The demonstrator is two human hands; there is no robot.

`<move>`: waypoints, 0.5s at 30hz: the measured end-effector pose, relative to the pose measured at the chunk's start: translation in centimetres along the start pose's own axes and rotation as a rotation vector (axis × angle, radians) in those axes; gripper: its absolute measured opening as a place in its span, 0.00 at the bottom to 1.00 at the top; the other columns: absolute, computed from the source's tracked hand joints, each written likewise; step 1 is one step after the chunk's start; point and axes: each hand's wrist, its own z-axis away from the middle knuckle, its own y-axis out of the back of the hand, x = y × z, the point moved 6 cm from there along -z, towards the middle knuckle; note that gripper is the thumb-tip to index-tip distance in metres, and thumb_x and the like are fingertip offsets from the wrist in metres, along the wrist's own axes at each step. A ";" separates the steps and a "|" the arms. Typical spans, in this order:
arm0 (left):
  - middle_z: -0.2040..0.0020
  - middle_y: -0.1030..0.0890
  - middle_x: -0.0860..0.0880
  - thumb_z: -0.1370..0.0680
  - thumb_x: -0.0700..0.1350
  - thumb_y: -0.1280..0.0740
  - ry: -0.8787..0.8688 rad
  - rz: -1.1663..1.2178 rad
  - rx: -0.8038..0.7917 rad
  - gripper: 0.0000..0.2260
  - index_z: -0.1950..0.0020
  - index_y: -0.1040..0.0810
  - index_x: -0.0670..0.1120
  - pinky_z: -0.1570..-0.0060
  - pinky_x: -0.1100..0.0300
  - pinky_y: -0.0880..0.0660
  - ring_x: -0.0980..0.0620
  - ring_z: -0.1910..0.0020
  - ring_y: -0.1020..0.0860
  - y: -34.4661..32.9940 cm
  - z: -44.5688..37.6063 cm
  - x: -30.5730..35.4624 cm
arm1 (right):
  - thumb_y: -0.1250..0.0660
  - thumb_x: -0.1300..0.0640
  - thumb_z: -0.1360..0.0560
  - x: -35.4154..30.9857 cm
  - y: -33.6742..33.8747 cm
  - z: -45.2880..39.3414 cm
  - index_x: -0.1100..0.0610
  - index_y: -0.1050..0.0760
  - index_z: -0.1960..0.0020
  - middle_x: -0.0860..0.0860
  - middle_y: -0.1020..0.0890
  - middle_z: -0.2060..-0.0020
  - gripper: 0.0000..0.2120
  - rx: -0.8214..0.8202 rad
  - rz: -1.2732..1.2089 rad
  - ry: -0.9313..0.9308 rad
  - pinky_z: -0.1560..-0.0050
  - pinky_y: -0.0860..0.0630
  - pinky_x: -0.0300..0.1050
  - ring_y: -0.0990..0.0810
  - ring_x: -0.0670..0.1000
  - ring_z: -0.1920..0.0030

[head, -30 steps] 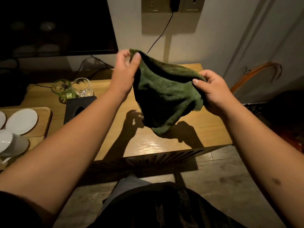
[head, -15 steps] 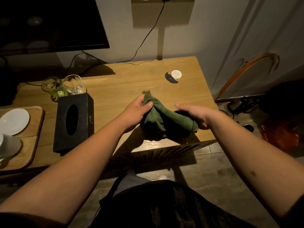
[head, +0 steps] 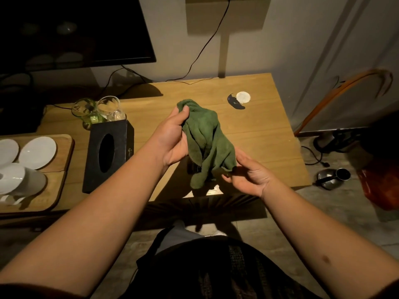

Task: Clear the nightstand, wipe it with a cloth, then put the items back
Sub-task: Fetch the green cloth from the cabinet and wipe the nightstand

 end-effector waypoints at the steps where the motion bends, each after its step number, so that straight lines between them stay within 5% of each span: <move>1: 0.36 0.25 0.35 0.17 0.44 0.45 0.005 0.033 -0.009 0.17 0.28 0.38 0.49 0.39 0.37 0.29 0.36 0.35 0.27 -0.2 0.2 0.2 | 0.20 0.53 0.38 0.5 -0.4 -0.5 0.51 0.29 0.32 0.52 0.21 0.40 0.37 0.038 -0.020 -0.004 0.40 0.28 0.48 0.23 0.52 0.39; 3: 0.31 0.29 0.36 0.17 0.45 0.44 0.030 0.100 -0.013 0.21 0.24 0.42 0.51 0.33 0.36 0.36 0.37 0.32 0.30 -0.5 0.5 0.3 | 0.18 0.52 0.42 1.8 -0.4 -1.1 0.56 0.29 0.32 0.55 0.21 0.42 0.41 0.138 -0.097 -0.044 0.33 0.33 0.52 0.25 0.54 0.39; 6: 0.30 0.30 0.36 0.18 0.46 0.43 0.061 0.159 -0.019 0.25 0.22 0.46 0.51 0.30 0.37 0.40 0.37 0.30 0.32 -0.6 0.7 0.3 | 0.26 0.47 0.33 4.0 -0.9 -1.6 0.57 0.22 0.41 0.54 0.20 0.43 0.24 0.272 -0.091 -0.189 0.29 0.41 0.50 0.26 0.53 0.39; 10: 0.29 0.31 0.38 0.21 0.46 0.41 0.055 0.151 -0.056 0.27 0.23 0.45 0.47 0.33 0.40 0.34 0.40 0.30 0.32 -0.4 1.6 0.3 | 0.29 0.45 0.32 5.0 -0.9 -2.2 0.52 0.21 0.39 0.53 0.19 0.42 0.23 0.318 -0.034 -0.187 0.30 0.39 0.51 0.25 0.52 0.36; 15: 0.37 0.26 0.38 0.24 0.30 0.42 0.058 -0.096 -0.064 0.25 0.28 0.34 0.46 0.41 0.44 0.25 0.39 0.38 0.24 1.6 1.8 1.0 | 0.31 0.56 0.26 1.2 1.3 -2.0 0.56 0.17 0.48 0.58 0.17 0.46 0.09 0.450 0.039 0.153 0.53 0.20 0.47 0.18 0.56 0.45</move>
